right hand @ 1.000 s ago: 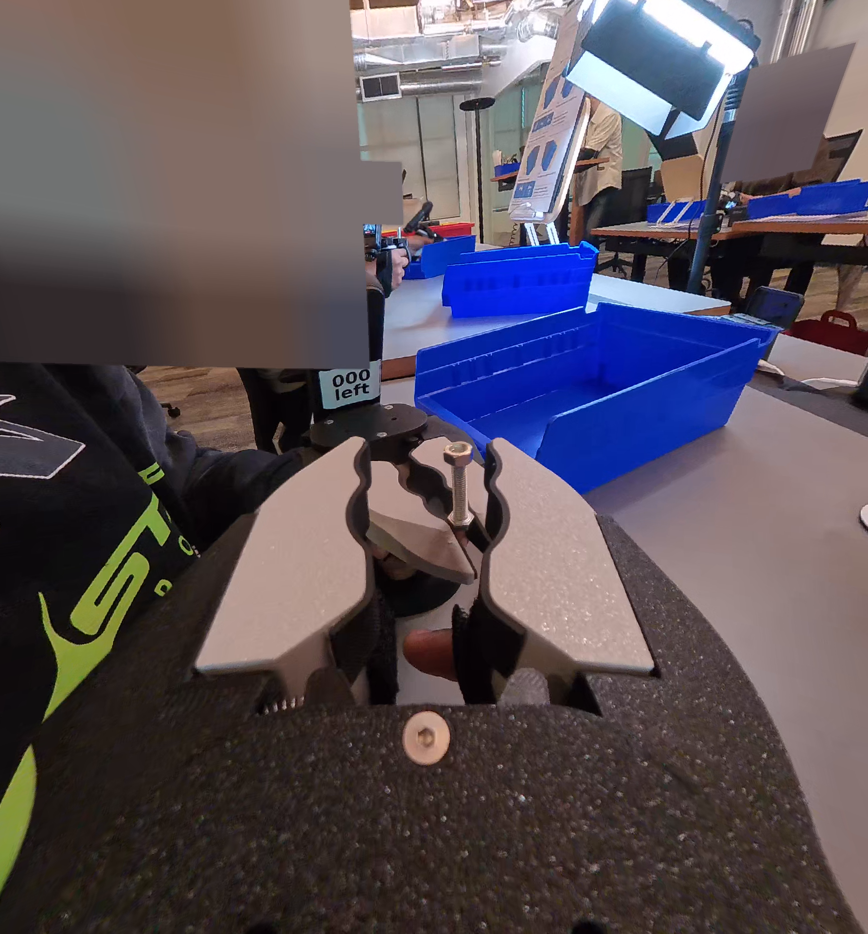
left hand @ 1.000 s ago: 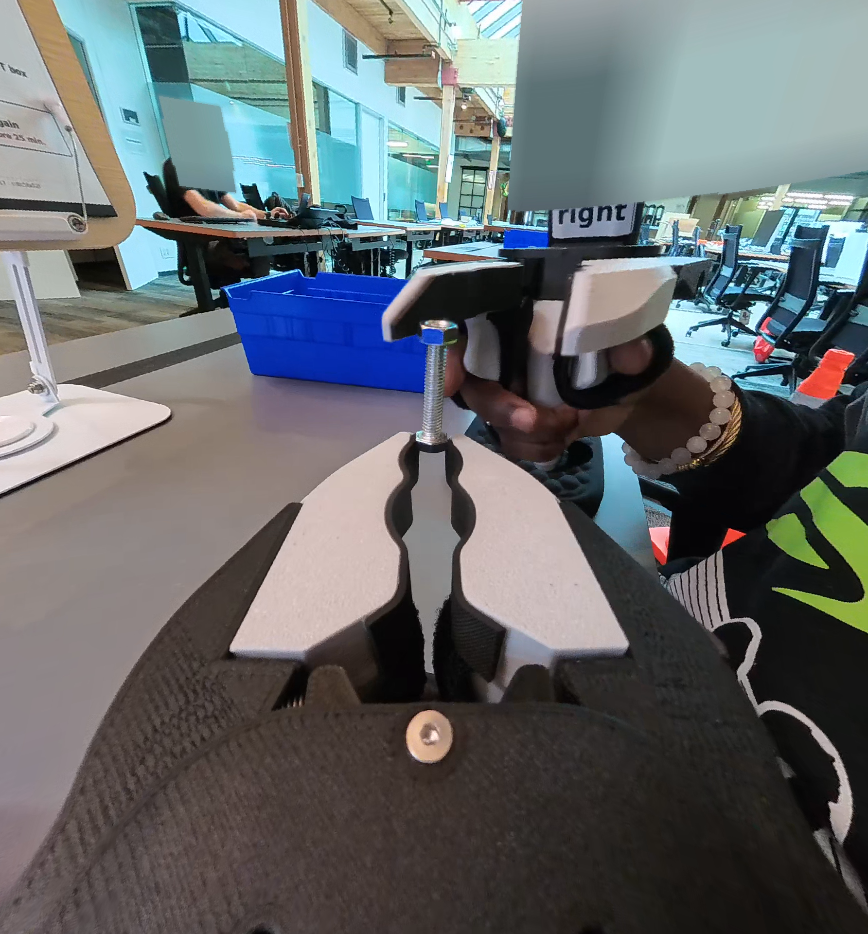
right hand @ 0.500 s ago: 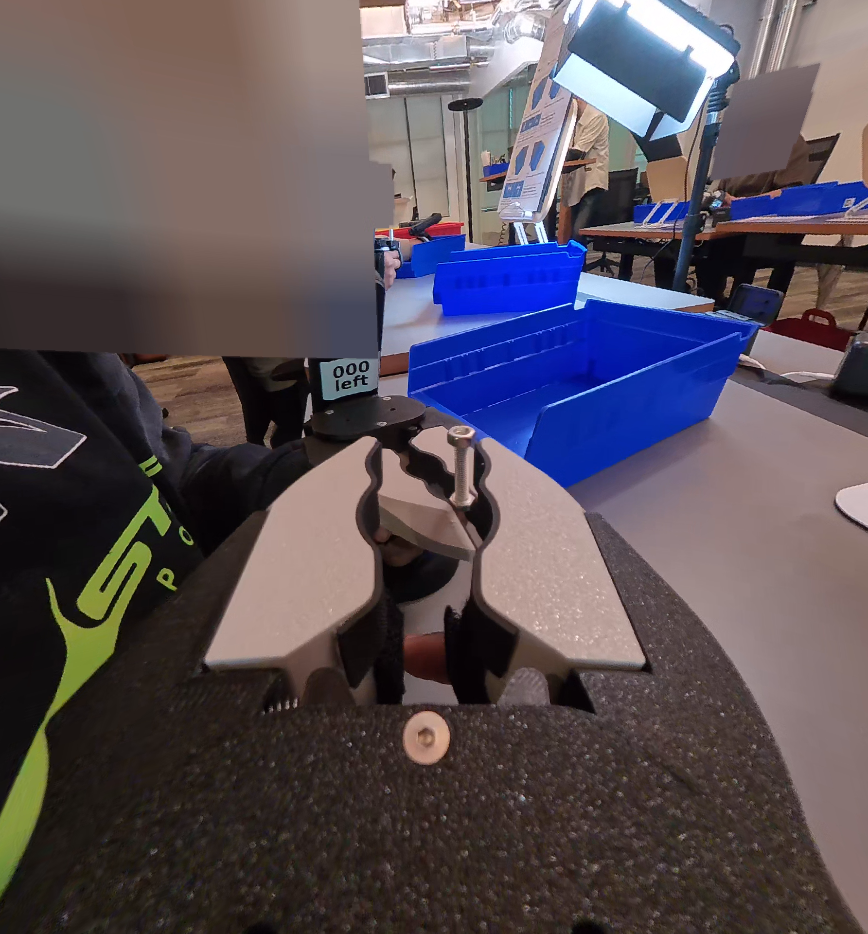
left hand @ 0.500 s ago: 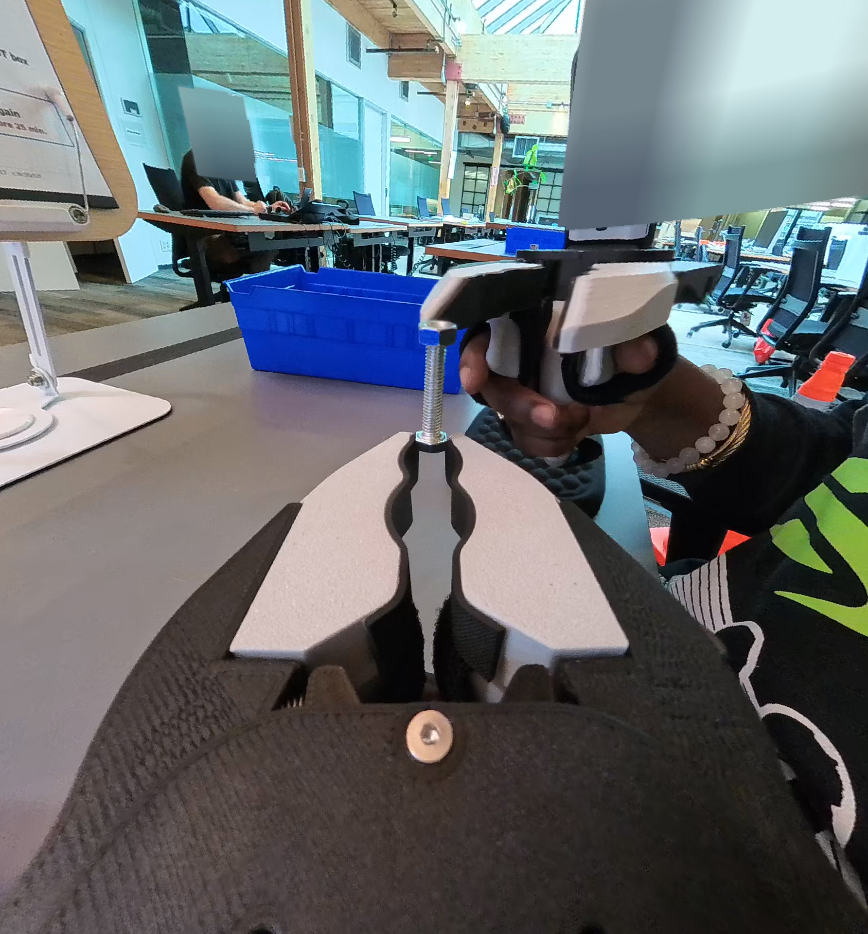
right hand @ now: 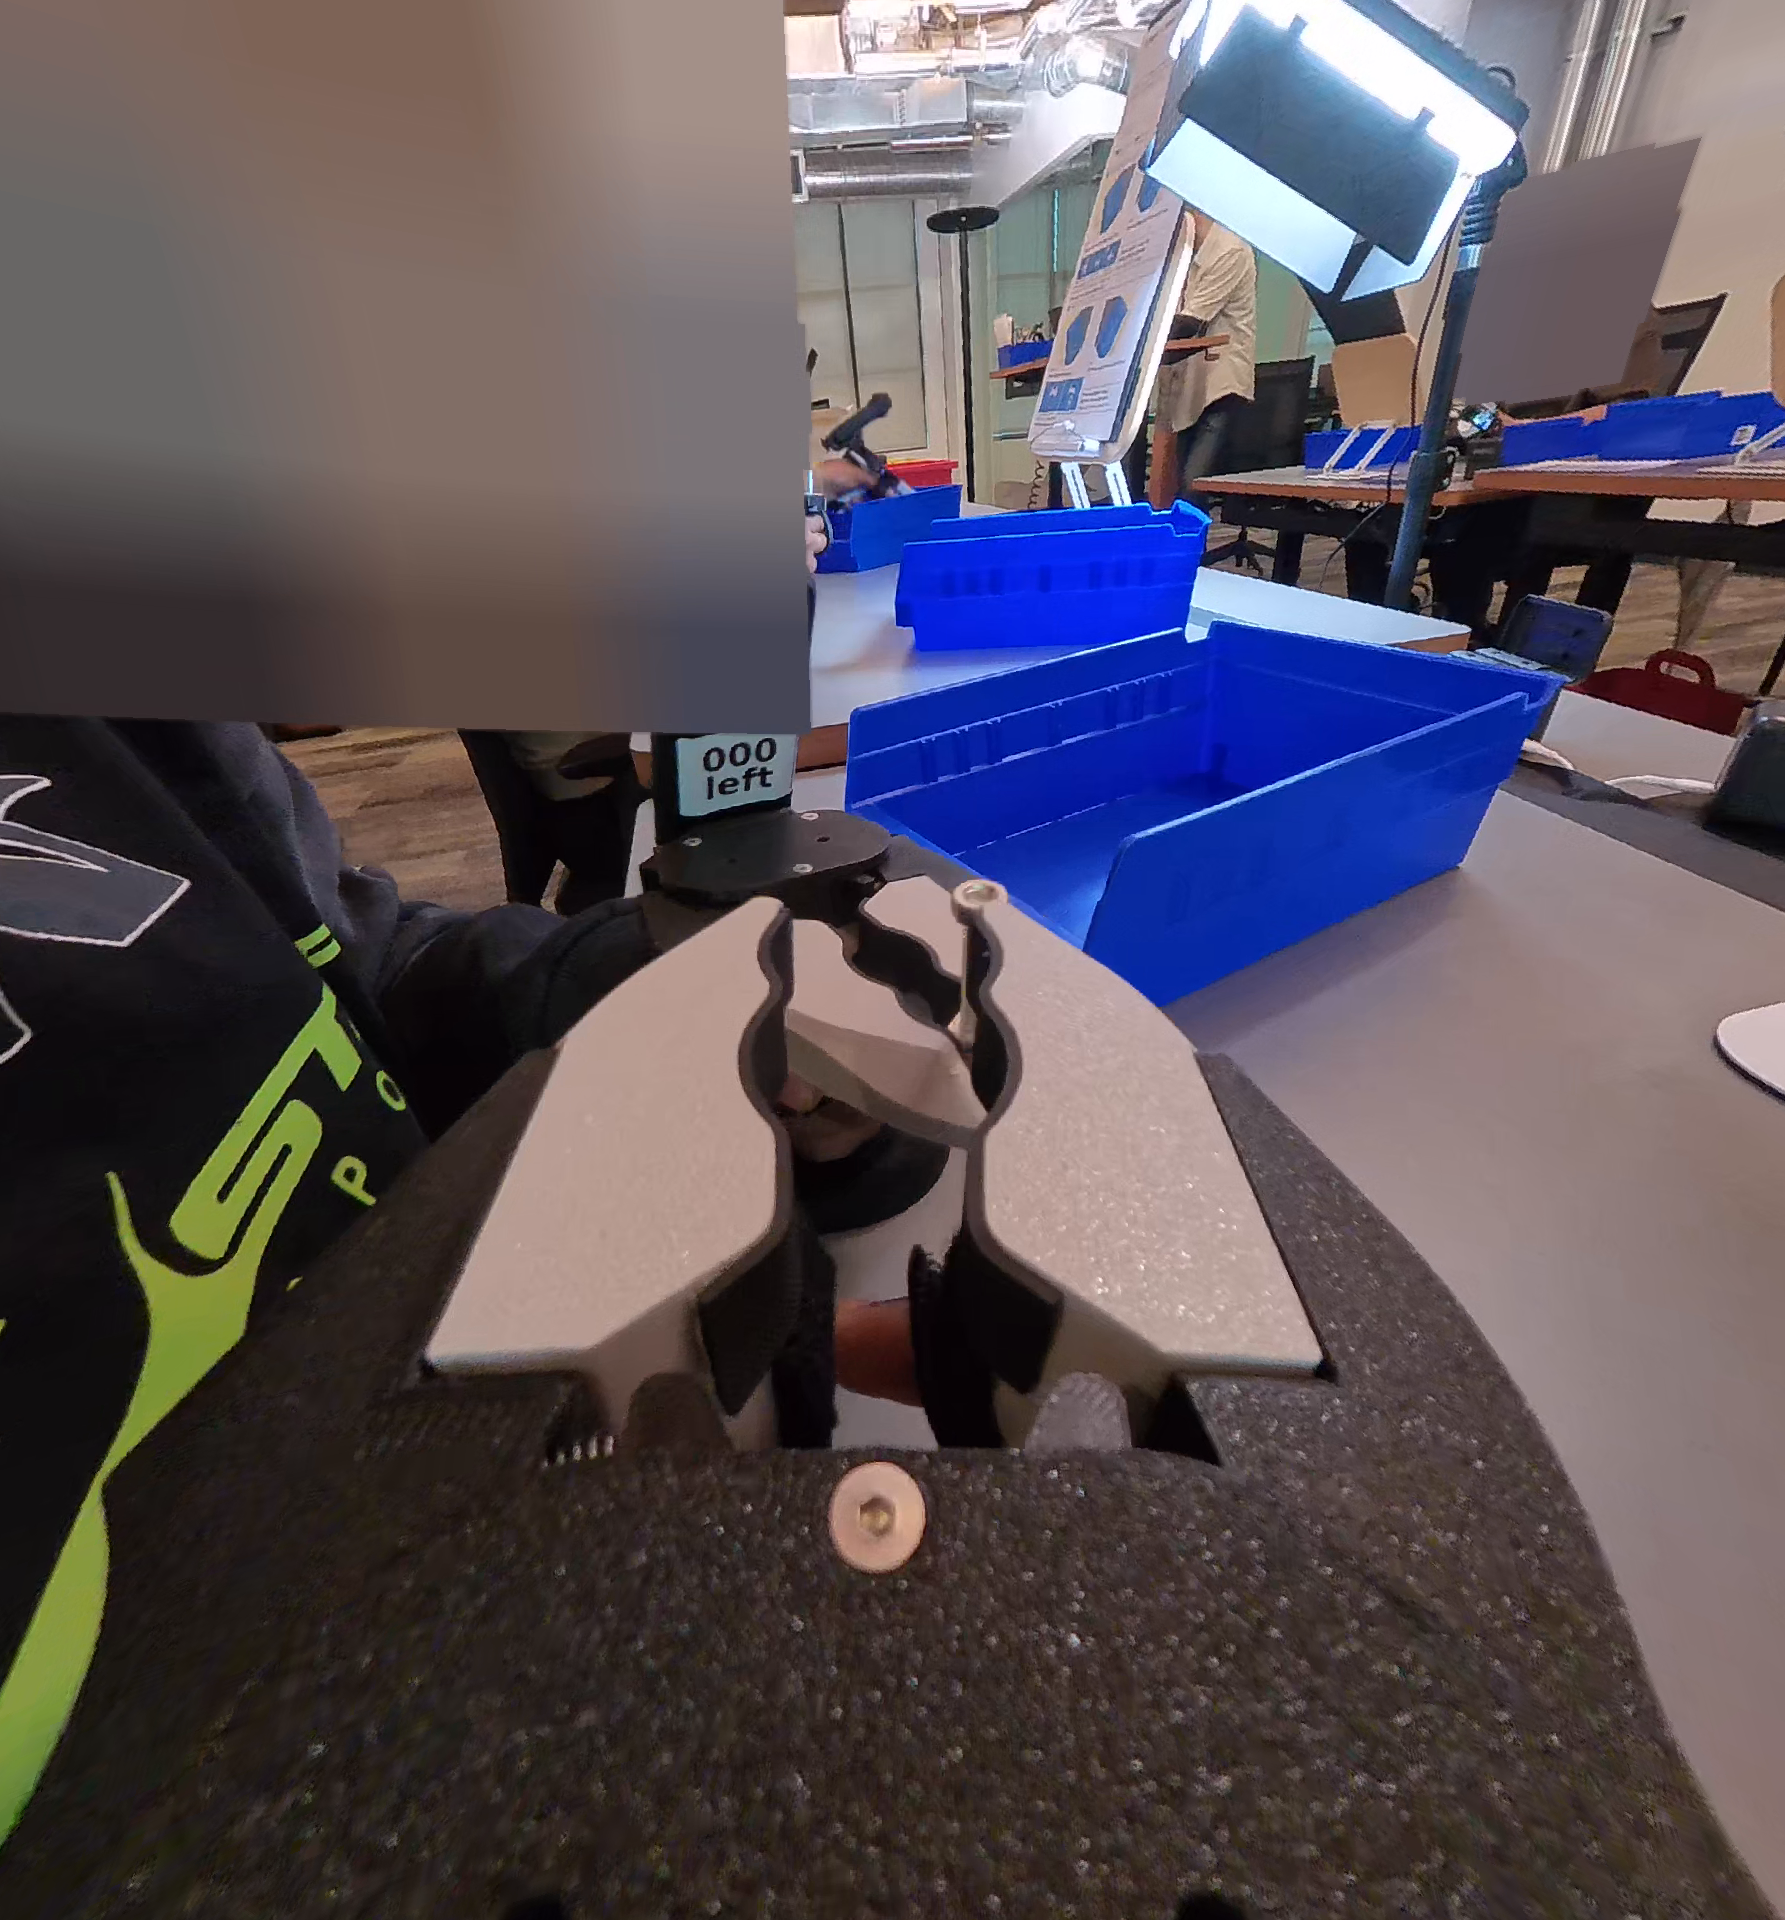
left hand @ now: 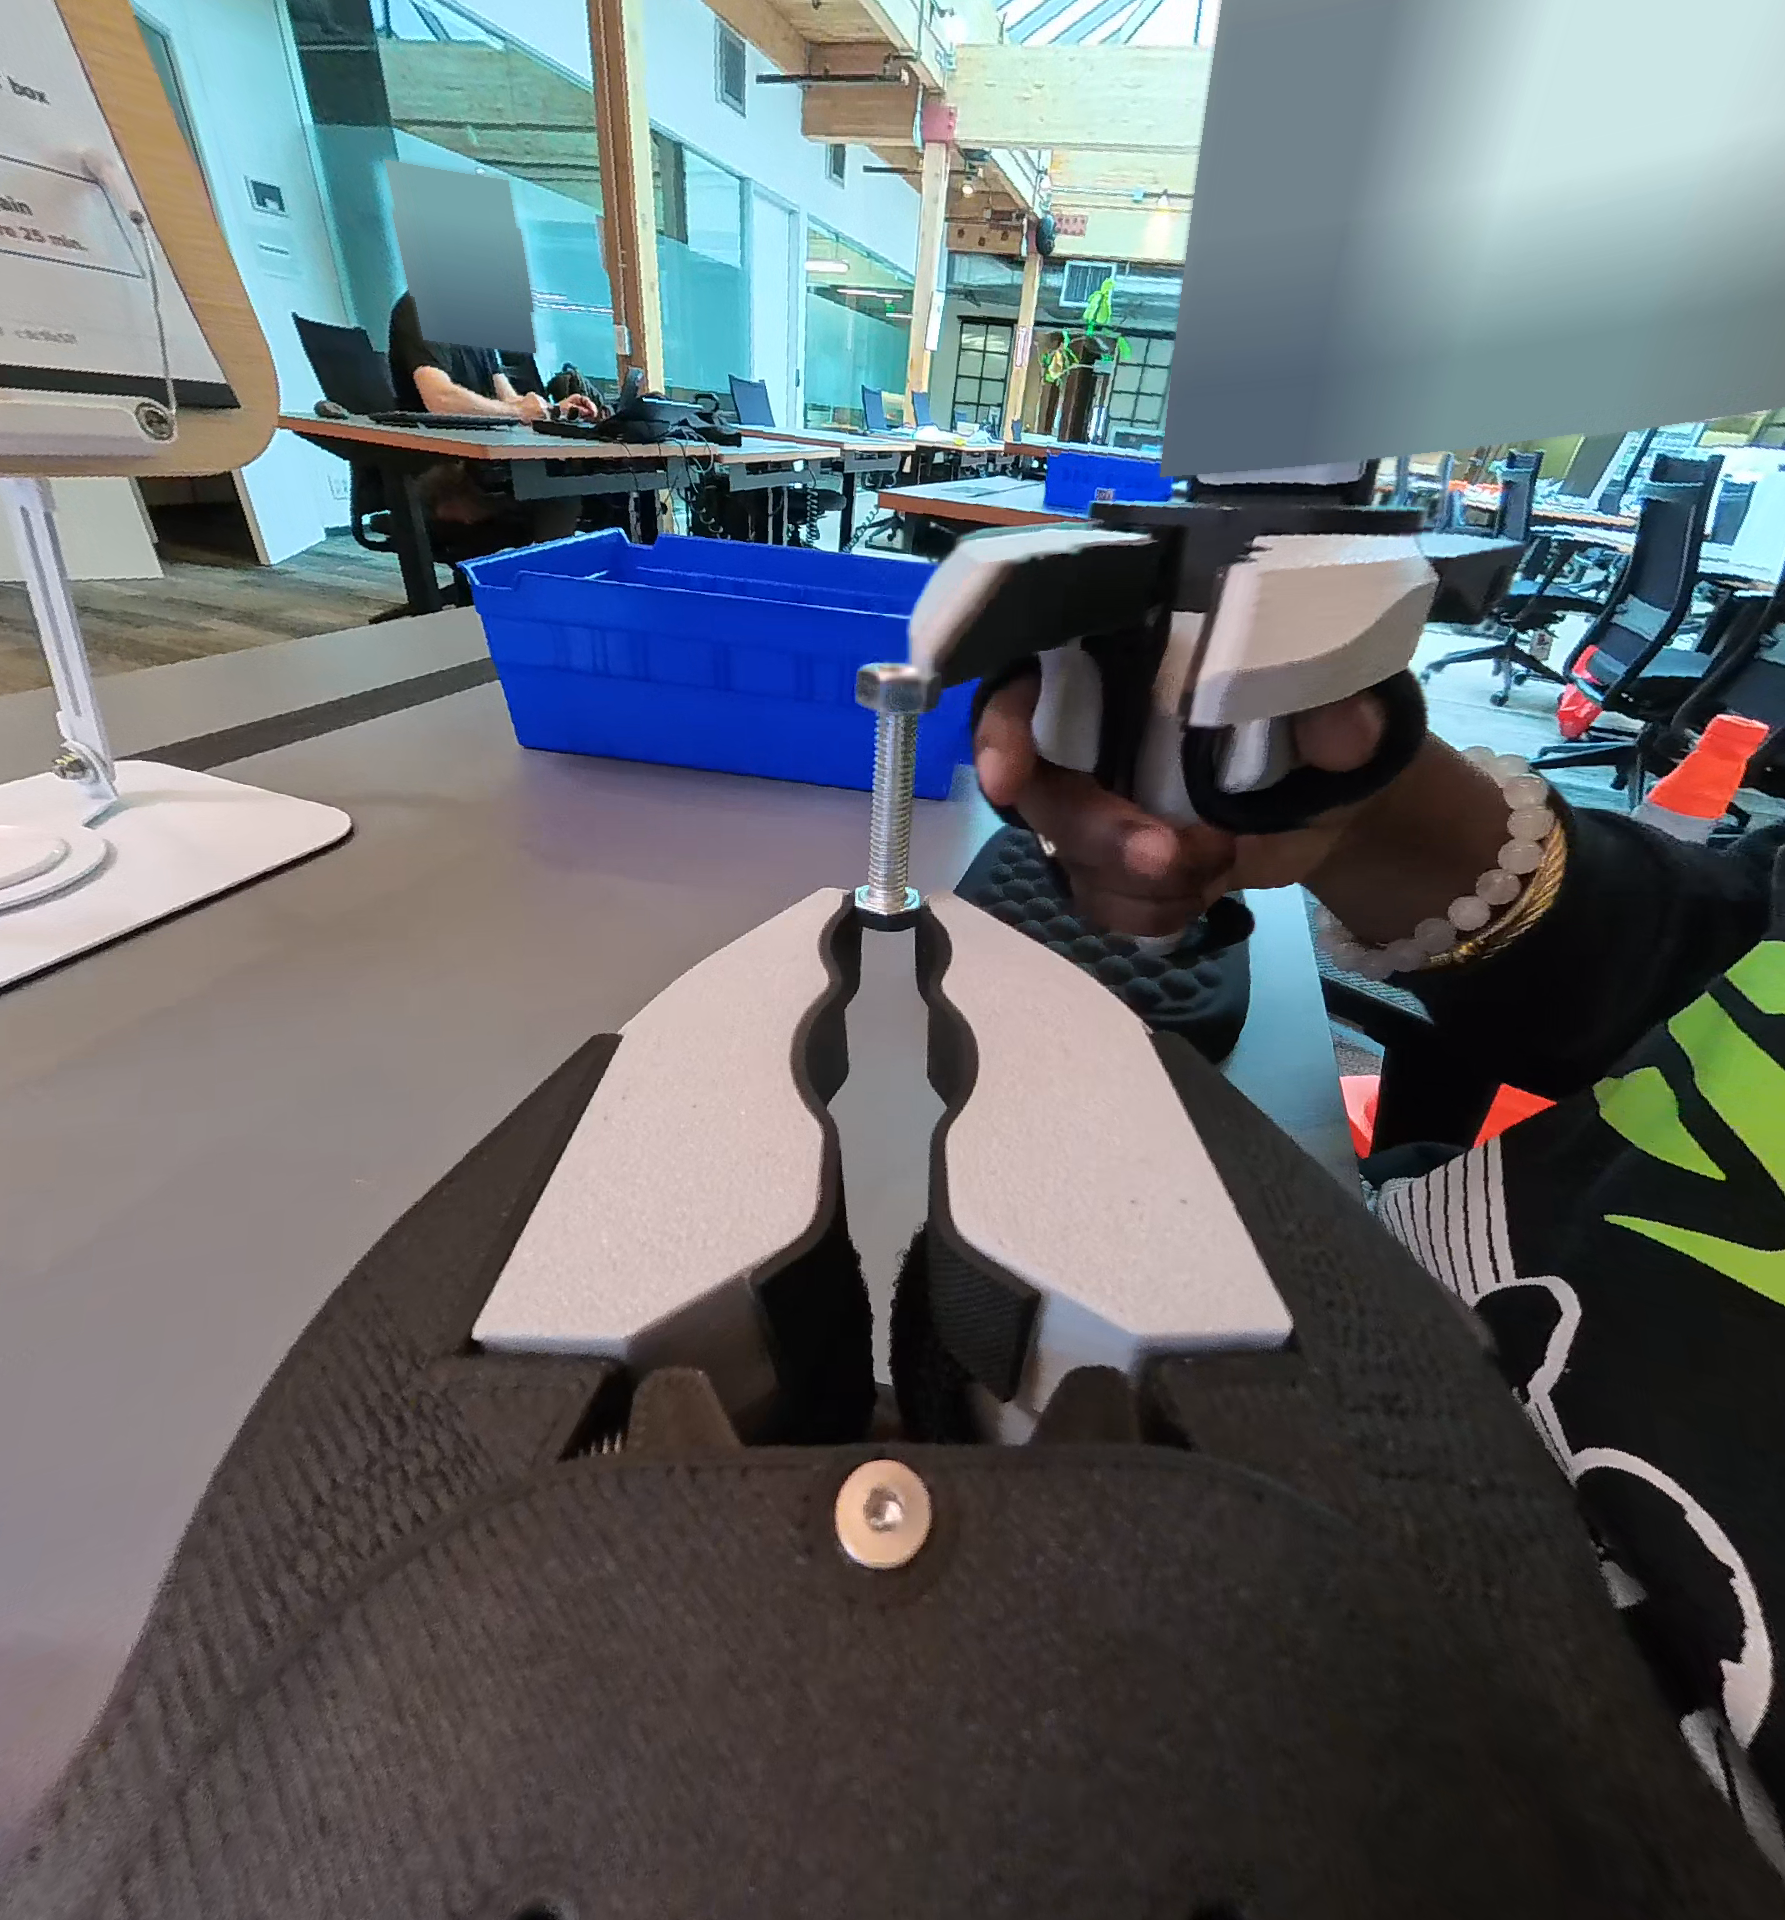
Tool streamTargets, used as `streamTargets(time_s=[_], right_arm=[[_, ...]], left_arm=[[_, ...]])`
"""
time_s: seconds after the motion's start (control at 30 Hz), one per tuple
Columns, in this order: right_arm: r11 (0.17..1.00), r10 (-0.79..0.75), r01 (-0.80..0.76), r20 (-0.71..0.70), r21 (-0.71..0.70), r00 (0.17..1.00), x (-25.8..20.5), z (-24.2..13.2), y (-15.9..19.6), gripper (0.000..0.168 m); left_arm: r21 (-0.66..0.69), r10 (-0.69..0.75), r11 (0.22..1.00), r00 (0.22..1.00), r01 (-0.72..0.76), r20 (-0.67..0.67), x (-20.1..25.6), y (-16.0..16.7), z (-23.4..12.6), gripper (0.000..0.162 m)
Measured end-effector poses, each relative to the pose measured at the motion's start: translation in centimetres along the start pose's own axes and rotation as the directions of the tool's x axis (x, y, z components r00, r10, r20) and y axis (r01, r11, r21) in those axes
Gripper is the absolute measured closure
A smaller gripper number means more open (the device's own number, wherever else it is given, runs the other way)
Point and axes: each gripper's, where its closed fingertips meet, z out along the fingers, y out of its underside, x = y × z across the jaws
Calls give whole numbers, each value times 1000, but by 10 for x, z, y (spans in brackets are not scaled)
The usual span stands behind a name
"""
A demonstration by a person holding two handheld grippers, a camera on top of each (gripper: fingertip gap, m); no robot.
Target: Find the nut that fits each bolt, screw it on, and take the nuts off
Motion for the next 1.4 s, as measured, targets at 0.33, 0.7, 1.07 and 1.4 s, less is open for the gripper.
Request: streamTargets(time_s=[0.33,0.7,1.07,1.4], right_arm=[[1000,-24,24,-26,10,999,7,12,3,122],[1000,-23,23,-33,13,999,2,-2,3,136],[999,-36,36,-18,24,999,5,17,5,122],[999,-36,37,-43,29,998,2,-1,6,134]], left_arm=[[-9,12,1000,1000,-12,-12,2,1,1,152],[-11,2,1000,1000,-2,-3,0,2,1,152],[-23,14,1000,1000,-14,-20,3,3,2,152],[-17,1,1000,1000,-1,-9,1,2,2,152]])
